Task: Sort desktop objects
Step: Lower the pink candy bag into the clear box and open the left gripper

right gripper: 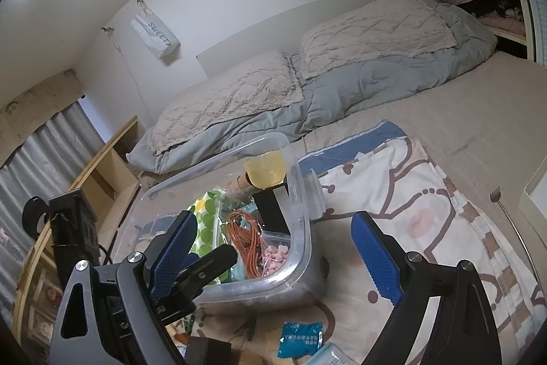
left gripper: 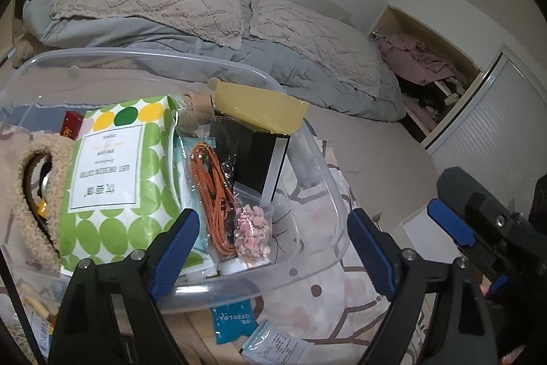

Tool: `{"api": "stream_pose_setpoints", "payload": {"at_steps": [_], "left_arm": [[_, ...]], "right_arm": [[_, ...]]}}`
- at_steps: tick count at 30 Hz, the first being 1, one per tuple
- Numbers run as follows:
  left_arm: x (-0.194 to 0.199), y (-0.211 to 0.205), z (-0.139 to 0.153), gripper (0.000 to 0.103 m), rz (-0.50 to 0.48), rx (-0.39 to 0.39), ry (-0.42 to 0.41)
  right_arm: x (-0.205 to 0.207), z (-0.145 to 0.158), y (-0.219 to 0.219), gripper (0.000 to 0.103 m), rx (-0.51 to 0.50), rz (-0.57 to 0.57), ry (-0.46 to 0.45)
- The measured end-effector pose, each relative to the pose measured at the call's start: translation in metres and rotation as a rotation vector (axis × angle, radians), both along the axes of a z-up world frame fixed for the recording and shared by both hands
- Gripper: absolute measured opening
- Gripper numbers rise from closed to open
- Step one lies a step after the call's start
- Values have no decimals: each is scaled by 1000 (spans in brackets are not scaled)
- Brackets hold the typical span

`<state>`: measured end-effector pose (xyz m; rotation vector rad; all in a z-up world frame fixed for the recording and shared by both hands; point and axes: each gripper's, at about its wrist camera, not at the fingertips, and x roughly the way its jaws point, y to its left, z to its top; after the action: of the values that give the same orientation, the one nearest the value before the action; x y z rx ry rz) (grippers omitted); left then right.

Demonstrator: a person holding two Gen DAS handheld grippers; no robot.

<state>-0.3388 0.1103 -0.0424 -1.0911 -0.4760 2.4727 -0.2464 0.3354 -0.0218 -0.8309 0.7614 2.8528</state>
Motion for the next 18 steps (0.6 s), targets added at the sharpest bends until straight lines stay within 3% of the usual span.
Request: {"api": "stream_pose_setpoints", "payload": {"at_steps": [18], "left_arm": [[39, -42, 24, 89, 90, -39, 59]], "right_arm": [[18, 17, -32, 91, 65, 10, 26]]}}
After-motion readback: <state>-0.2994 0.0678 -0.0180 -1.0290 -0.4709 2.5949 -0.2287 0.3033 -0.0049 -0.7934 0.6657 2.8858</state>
